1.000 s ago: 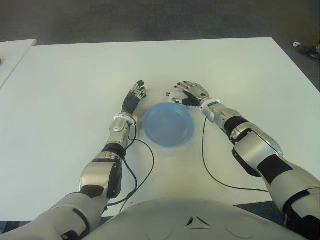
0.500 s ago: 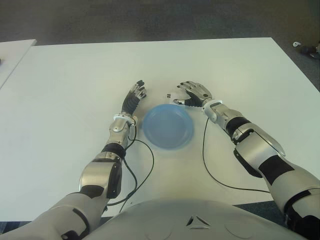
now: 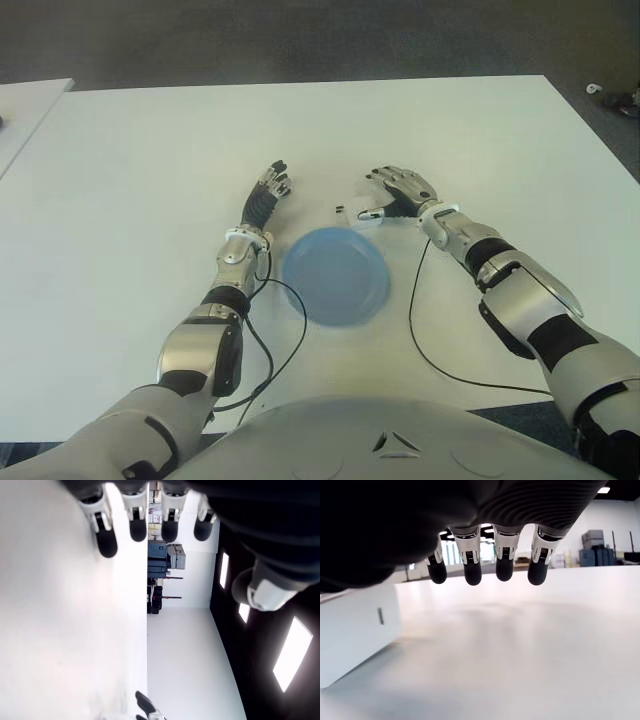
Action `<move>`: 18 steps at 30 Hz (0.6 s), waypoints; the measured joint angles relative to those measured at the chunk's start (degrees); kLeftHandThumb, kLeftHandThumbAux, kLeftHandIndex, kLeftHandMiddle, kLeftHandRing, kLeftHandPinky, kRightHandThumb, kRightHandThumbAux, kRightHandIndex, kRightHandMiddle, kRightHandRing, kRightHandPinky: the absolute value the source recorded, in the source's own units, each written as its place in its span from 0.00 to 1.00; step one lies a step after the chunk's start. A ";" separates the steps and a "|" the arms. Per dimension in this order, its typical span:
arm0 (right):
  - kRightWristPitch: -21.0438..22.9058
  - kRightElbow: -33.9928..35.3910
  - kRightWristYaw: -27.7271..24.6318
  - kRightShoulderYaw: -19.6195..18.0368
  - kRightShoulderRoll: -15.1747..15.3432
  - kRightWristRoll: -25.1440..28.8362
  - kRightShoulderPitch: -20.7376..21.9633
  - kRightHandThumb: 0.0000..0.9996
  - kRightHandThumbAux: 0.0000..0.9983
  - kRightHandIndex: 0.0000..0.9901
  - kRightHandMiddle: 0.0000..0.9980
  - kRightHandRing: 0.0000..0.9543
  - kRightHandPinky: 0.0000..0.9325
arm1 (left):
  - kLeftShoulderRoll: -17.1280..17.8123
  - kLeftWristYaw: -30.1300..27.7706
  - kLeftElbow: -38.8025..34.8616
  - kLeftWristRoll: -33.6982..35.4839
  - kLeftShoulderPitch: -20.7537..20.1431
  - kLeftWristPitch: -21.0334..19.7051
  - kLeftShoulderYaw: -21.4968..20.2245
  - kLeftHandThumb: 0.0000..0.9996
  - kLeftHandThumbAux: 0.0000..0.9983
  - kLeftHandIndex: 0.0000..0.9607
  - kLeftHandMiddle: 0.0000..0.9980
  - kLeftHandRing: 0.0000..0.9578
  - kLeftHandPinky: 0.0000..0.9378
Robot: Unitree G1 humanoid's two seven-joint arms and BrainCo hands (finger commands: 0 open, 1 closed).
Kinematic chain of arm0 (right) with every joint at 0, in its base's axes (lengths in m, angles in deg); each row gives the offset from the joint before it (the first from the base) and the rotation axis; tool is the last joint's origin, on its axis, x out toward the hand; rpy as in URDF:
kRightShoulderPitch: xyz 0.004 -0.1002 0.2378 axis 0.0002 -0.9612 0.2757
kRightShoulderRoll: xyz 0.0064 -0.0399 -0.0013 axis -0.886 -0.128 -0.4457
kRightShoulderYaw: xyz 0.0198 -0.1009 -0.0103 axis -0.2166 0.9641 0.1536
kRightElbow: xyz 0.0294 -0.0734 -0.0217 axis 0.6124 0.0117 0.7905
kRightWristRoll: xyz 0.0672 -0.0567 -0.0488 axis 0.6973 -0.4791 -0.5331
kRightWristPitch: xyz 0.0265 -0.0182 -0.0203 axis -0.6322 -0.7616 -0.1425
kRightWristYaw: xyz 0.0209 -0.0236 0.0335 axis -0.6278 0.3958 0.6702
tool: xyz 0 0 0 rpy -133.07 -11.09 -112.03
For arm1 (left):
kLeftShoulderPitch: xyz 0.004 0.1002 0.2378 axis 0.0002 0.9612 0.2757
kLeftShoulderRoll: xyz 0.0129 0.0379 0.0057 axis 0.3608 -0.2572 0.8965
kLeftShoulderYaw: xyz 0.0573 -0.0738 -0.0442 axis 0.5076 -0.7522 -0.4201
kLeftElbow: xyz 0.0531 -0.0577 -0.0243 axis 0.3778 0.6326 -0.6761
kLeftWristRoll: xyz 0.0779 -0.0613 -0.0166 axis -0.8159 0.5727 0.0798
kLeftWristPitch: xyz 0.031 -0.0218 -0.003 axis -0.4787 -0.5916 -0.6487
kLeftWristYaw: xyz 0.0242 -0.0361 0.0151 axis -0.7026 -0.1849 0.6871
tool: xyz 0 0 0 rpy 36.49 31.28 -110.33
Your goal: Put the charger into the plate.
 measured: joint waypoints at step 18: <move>-2.00 0.32 2.65 0.41 5.61 -0.03 -2.11 0.31 0.16 0.00 0.00 0.00 0.00 | 0.53 -1.75 0.73 1.03 -0.09 -0.37 -0.60 0.00 0.48 0.00 0.01 0.01 0.05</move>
